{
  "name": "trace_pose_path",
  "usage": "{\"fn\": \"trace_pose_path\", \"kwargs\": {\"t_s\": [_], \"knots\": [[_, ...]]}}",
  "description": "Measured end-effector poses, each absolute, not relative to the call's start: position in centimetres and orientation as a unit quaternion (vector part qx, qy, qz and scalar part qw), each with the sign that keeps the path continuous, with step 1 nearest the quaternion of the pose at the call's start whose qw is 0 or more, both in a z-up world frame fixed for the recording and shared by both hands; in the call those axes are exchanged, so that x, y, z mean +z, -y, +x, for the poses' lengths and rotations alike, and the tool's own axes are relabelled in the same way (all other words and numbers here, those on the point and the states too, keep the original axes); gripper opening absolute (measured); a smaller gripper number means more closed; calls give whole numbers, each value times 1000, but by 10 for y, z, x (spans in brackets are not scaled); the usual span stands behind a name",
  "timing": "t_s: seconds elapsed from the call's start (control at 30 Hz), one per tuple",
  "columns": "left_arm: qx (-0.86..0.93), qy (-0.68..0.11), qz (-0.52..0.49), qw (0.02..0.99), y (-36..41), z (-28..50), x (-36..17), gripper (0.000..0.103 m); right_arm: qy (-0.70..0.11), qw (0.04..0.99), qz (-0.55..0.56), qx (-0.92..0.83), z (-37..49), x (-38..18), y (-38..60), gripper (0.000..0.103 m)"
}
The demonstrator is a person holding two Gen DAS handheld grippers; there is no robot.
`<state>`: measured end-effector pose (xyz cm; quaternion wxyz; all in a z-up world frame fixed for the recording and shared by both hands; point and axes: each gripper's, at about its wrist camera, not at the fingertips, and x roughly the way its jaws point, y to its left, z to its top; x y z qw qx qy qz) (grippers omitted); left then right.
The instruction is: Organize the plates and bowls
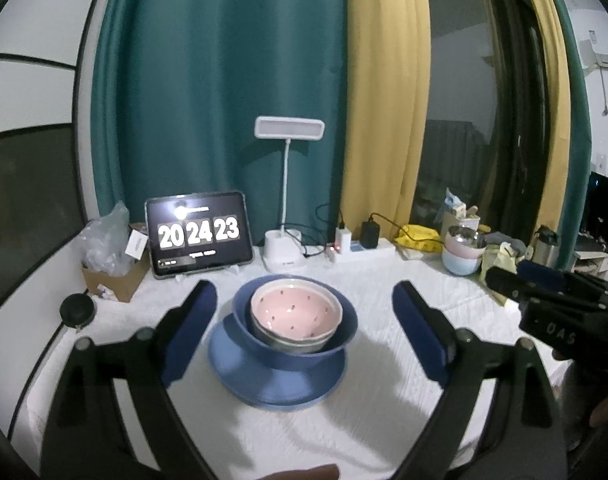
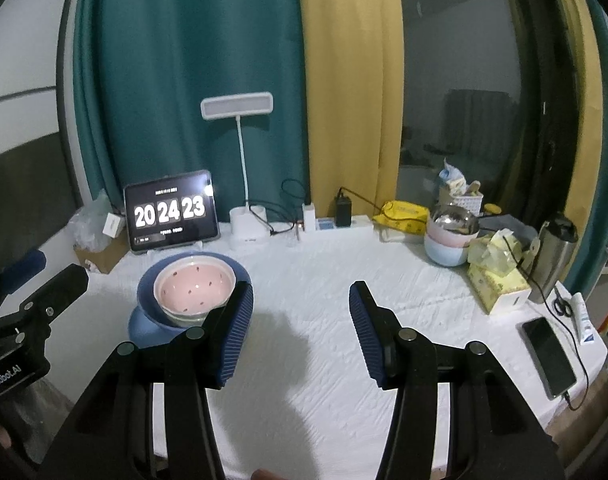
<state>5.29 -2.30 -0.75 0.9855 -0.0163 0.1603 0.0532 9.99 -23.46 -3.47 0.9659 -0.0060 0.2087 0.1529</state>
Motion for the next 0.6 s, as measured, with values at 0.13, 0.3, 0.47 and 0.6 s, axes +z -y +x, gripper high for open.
{"fn": "trace_pose_path", "kwargs": {"t_s": [0.13,0.3,0.47,0.6], "knots": [[60,-154,-6,986,27,47,2,91,-195,969,-2,151,93,-26,239,53],[68,-145,3,987,27,38,12,91,-179,973,0,147,83,-16,245,53],[77,-147,8,986,27,34,20,91,-170,975,0,143,75,-9,250,53],[79,-137,9,987,26,30,27,91,-163,977,-1,140,69,-4,251,53]]}}
